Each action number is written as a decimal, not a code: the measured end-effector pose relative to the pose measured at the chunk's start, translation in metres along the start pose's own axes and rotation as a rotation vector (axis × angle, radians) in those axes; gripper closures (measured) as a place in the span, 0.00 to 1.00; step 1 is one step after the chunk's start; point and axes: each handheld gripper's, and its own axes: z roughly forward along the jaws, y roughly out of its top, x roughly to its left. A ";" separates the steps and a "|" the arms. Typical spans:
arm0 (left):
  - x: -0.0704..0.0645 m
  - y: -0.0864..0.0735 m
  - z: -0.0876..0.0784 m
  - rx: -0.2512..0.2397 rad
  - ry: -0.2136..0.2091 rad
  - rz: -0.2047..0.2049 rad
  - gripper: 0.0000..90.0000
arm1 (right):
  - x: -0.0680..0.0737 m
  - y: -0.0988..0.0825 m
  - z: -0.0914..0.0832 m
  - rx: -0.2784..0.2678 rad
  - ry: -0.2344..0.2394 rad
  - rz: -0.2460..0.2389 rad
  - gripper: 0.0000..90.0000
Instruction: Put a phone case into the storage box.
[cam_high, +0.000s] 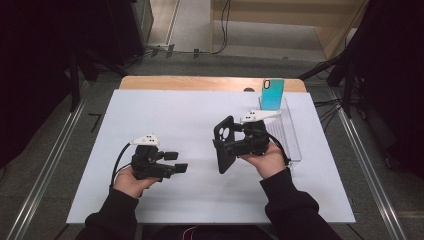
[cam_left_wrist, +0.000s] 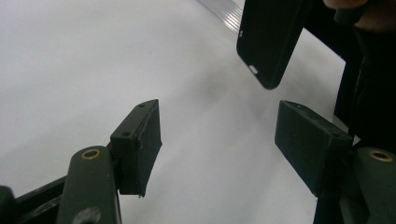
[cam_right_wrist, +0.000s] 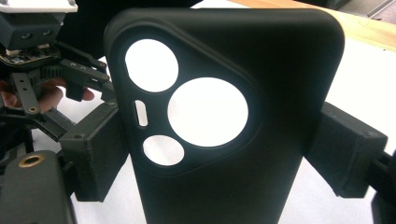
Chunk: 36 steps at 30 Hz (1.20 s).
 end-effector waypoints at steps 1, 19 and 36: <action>0.000 -0.001 0.000 0.005 -0.004 0.000 0.36 | 0.000 0.001 -0.001 0.003 0.003 -0.006 0.14; 0.006 -0.011 -0.013 0.009 0.008 -0.007 0.36 | -0.019 0.020 -0.032 -0.021 -0.008 0.005 0.14; 0.006 -0.016 -0.015 0.011 0.021 -0.012 0.36 | -0.053 0.038 -0.054 -0.059 -0.158 0.054 0.14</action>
